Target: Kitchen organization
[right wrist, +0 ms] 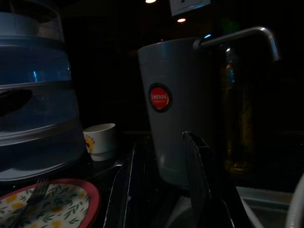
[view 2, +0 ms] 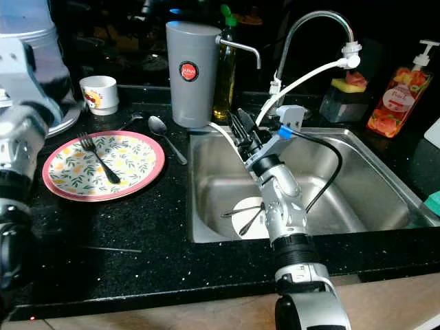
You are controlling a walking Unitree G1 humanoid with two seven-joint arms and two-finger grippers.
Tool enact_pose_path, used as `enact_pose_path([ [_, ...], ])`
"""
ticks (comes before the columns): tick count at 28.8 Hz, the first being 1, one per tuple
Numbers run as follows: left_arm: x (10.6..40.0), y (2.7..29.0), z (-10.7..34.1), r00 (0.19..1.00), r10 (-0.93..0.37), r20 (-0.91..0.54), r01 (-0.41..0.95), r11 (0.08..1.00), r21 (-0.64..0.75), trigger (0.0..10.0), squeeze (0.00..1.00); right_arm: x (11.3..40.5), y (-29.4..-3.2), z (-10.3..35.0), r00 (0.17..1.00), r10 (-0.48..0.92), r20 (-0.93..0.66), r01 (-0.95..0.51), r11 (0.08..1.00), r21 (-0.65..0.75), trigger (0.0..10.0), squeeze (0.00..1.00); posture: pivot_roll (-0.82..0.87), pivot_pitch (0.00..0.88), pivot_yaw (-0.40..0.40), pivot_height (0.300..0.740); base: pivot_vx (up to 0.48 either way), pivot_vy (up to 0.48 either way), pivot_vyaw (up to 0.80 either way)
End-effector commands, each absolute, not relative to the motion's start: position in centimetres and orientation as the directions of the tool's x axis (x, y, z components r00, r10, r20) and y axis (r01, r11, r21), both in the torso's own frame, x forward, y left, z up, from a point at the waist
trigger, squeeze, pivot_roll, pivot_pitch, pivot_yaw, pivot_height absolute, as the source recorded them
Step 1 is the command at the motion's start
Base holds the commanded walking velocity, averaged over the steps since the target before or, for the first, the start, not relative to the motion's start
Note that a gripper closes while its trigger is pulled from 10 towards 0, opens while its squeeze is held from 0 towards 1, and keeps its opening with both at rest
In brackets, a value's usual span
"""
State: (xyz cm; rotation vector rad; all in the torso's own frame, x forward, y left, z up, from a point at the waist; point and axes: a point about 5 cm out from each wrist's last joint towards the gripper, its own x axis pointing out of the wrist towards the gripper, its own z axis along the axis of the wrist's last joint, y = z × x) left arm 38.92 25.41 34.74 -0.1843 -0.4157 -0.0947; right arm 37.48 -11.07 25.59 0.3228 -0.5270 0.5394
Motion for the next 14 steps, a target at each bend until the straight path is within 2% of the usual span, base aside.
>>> enact_pose_path([
  [1, 38.7, 24.6, 35.7, 0.879, -0.098, 0.466, 0.236, 0.940, -0.247, 0.0, 0.00, 37.6, -11.6, 25.7, 0.740, 0.382, 0.554, -0.549, 0.819, 0.168, 10.0, 0.00, 0.07, 0.040, -0.090, 0.740, 0.000, 0.000, 0.00],
  [3, 38.5, 24.1, 35.8, 0.860, -0.136, 0.492, 0.303, 0.911, -0.280, 0.0, 0.00, 37.6, -11.6, 25.9, 0.737, 0.382, 0.558, -0.550, 0.818, 0.167, 10.0, 0.00, 0.07, 0.038, -0.087, 0.740, 0.000, 0.000, 0.00],
  [6, 38.4, 23.9, 35.5, 0.861, -0.155, 0.484, 0.313, 0.912, -0.265, 0.0, 0.00, 37.6, -11.6, 25.9, 0.735, 0.382, 0.560, -0.552, 0.817, 0.167, 10.0, 0.00, 0.07, 0.038, -0.087, 0.740, 0.000, 0.000, 0.00],
  [7, 39.0, 24.5, 32.8, 0.948, -0.089, 0.306, 0.143, 0.976, -0.162, 0.0, 0.00, 37.5, -11.4, 26.1, 0.730, 0.387, 0.563, -0.558, 0.814, 0.165, 10.0, 0.00, 0.07, 0.039, -0.087, 0.740, 0.000, 0.000, 0.00],
  [8, 39.2, 25.0, 31.7, 0.972, -0.036, 0.233, 0.064, 0.991, -0.116, 0.0, 0.00, 37.5, -11.4, 26.1, 0.729, 0.389, 0.564, -0.560, 0.812, 0.164, 10.0, 0.00, 0.07, 0.039, -0.087, 0.740, 0.000, 0.000, 0.00],
  [9, 39.2, 25.0, 31.7, 0.972, -0.036, 0.233, 0.064, 0.991, -0.116, 0.0, 0.00, 37.5, -11.4, 26.1, 0.729, 0.389, 0.564, -0.560, 0.812, 0.164, 10.0, 0.00, 0.07, 0.039, -0.087, 0.740, 0.000, 0.000, 0.00],
  [10, 39.4, 25.8, 30.6, 0.986, 0.057, 0.156, -0.040, 0.993, -0.109, 0.0, 0.13, 37.5, -11.3, 26.1, 0.727, 0.393, 0.564, -0.564, 0.809, 0.164, 10.0, 0.00, 0.07, 0.038, -0.086, 0.740, 0.000, 0.000, 0.00],
  [11, 39.4, 25.8, 30.6, 0.986, 0.057, 0.156, -0.040, 0.993, -0.109, 0.0, 0.13, 37.5, -11.3, 26.1, 0.727, 0.393, 0.564, -0.564, 0.809, 0.164, 10.0, 0.00, 0.07, 0.038, -0.086, 0.740, 0.000, 0.000, 0.00],
  [12, 39.4, 26.3, 29.6, 0.989, 0.126, 0.083, -0.119, 0.989, -0.084, 10.0, 1.00, 37.5, -11.3, 26.0, 0.725, 0.397, 0.563, -0.568, 0.807, 0.163, 10.0, 0.00, 0.07, 0.038, -0.086, 0.740, 0.000, 0.000, 0.00],
  [14, 39.3, 26.4, 28.9, 0.986, 0.162, 0.031, -0.159, 0.984, -0.081, 10.0, 1.00, 37.5, -11.2, 26.0, 0.724, 0.399, 0.562, -0.570, 0.805, 0.163, 10.0, 0.00, 0.07, 0.038, -0.087, 0.740, 0.000, 0.000, 0.00],
])
